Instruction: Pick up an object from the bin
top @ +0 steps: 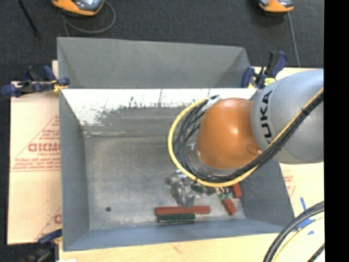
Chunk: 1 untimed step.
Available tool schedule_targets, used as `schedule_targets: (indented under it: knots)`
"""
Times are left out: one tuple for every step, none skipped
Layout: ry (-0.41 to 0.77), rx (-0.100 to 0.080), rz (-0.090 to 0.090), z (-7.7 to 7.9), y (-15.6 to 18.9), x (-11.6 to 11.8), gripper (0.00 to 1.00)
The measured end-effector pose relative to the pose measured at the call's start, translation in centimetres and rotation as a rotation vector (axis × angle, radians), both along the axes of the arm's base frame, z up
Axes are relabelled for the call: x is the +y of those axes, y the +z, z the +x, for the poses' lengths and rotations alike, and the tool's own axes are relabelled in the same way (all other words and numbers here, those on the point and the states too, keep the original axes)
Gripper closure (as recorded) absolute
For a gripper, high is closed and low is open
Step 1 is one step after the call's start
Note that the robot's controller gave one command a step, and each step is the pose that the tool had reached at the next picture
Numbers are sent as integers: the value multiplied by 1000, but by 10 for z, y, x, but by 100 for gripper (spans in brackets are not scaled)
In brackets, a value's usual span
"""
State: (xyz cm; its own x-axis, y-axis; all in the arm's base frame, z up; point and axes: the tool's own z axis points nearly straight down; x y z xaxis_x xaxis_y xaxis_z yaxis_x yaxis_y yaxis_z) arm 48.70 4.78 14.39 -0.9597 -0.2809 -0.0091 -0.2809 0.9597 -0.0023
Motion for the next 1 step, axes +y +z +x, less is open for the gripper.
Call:
schedule_targets:
  knots:
    - [-3,7,0,-2,-4,0,0]
